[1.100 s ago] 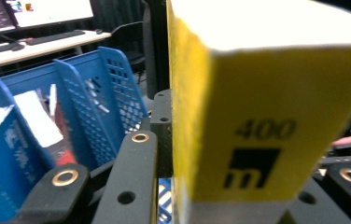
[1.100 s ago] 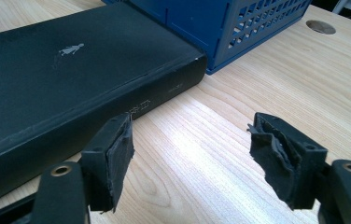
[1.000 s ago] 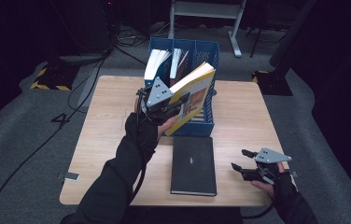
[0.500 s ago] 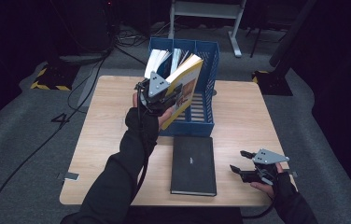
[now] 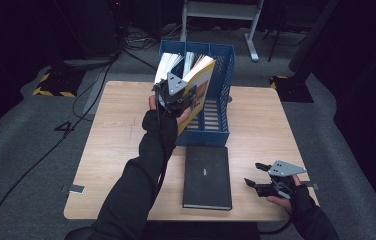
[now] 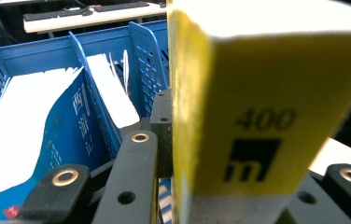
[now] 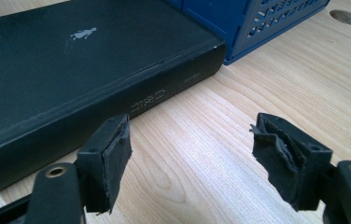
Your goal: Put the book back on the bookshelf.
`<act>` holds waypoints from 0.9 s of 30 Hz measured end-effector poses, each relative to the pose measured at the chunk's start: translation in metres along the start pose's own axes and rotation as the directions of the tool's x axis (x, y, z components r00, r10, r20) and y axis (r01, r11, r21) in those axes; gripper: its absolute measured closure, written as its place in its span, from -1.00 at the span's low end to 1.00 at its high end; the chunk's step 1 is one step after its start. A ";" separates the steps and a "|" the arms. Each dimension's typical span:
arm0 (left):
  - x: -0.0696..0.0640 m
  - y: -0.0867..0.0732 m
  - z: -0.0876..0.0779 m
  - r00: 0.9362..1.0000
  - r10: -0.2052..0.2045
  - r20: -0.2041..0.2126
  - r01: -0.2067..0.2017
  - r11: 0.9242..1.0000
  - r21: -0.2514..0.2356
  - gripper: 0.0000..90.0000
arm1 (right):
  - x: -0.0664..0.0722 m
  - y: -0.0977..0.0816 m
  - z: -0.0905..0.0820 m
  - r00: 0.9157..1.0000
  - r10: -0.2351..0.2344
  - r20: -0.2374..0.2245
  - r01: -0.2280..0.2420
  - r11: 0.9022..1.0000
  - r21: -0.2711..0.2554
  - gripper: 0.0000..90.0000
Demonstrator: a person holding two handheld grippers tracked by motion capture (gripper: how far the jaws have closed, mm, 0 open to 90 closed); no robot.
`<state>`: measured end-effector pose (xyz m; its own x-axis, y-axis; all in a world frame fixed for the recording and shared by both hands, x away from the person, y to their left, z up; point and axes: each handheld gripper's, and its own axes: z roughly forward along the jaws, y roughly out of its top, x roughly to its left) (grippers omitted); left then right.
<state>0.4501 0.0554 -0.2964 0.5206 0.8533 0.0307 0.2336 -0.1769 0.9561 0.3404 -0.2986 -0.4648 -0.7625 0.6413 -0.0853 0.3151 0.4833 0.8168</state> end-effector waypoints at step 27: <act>-0.002 0.011 0.056 0.974 -0.128 -0.185 0.138 0.990 0.041 0.67 | -0.001 -0.002 0.001 1.000 0.012 -0.003 -0.012 1.000 0.003 -0.45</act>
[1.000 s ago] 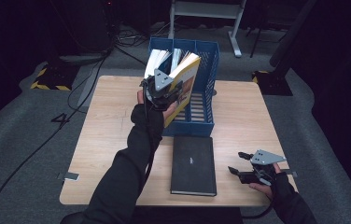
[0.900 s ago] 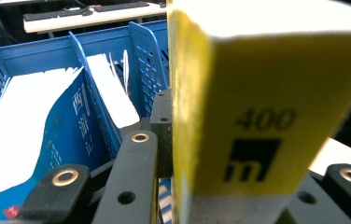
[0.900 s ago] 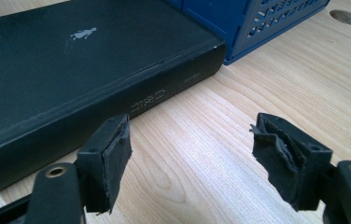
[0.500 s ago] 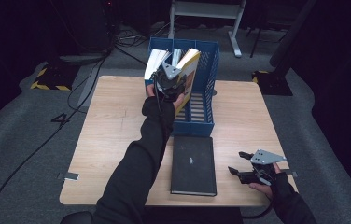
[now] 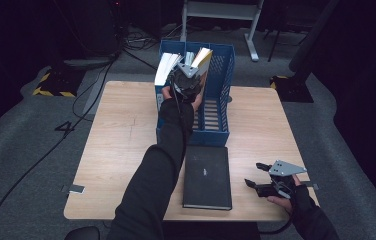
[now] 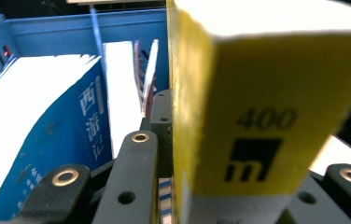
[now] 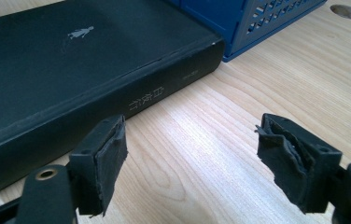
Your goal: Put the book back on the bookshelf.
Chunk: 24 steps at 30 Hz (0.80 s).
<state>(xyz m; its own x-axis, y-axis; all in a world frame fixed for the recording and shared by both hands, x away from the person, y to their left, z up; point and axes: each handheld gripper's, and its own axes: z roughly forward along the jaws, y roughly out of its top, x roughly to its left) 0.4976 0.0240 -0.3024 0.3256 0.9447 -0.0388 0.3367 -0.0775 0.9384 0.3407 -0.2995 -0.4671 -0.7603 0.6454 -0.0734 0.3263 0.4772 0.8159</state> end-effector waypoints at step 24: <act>-0.029 -0.002 0.047 0.995 -0.039 -0.093 0.038 0.999 -0.009 0.67 | 0.001 -0.001 0.001 1.000 -0.018 0.002 0.018 1.000 0.012 -0.46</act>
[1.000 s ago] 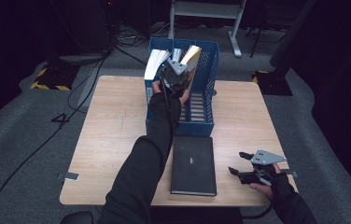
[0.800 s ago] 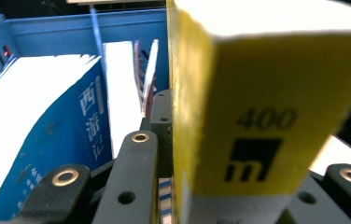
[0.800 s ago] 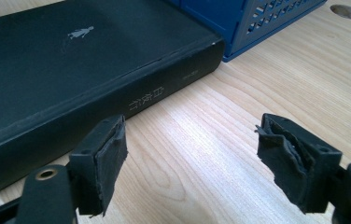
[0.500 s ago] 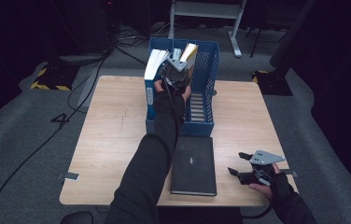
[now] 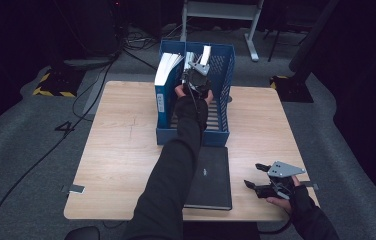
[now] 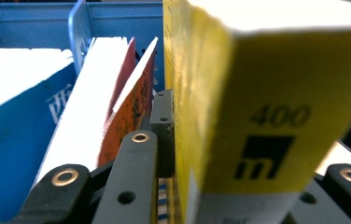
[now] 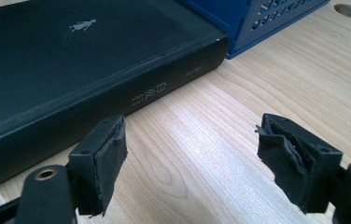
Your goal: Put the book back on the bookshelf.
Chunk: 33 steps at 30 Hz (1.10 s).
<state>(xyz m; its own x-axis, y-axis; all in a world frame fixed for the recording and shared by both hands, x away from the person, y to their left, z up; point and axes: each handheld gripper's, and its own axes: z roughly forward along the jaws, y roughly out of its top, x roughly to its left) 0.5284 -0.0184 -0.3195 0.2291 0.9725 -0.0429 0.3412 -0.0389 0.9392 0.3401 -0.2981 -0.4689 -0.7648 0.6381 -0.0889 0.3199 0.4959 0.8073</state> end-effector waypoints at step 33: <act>-0.013 -0.041 0.032 0.996 -0.065 -0.053 0.067 0.997 0.036 0.65 | 0.002 0.000 0.000 1.000 -0.024 0.009 0.024 1.000 0.003 -0.46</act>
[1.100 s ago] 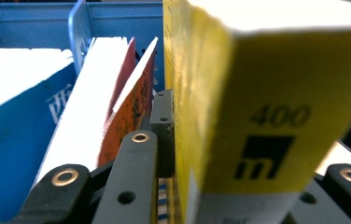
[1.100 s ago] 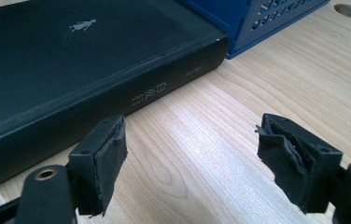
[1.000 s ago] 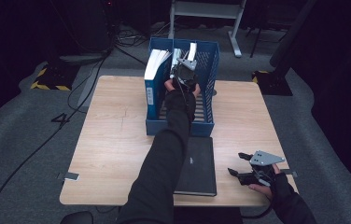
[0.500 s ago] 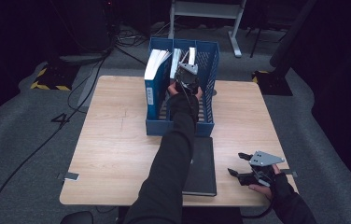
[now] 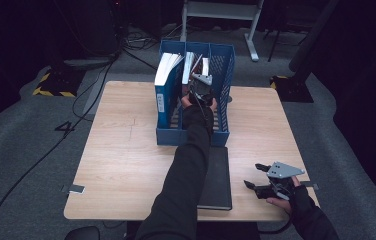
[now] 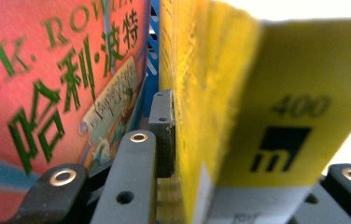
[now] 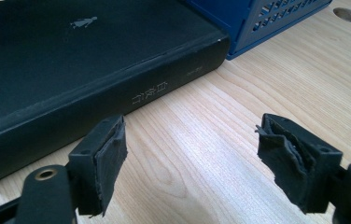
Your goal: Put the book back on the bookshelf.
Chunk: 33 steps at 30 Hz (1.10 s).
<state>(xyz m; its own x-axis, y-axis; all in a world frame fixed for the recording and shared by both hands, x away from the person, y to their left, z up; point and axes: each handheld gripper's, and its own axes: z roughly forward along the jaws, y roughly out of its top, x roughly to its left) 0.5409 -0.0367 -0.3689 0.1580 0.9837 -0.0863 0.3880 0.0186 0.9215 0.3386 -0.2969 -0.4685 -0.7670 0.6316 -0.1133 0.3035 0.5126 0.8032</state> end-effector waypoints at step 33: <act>0.025 -0.029 -0.038 0.956 0.148 0.254 -0.170 0.983 0.065 0.09 | 0.001 0.000 0.002 1.000 -0.004 0.000 0.004 1.000 0.013 -0.46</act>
<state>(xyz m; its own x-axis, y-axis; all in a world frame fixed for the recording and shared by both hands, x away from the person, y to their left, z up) 0.4995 -0.0054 -0.3835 0.4394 0.8973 -0.0422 0.4138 -0.1605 0.8961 0.3386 -0.2949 -0.4698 -0.7680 0.6297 -0.1165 0.3079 0.5226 0.7951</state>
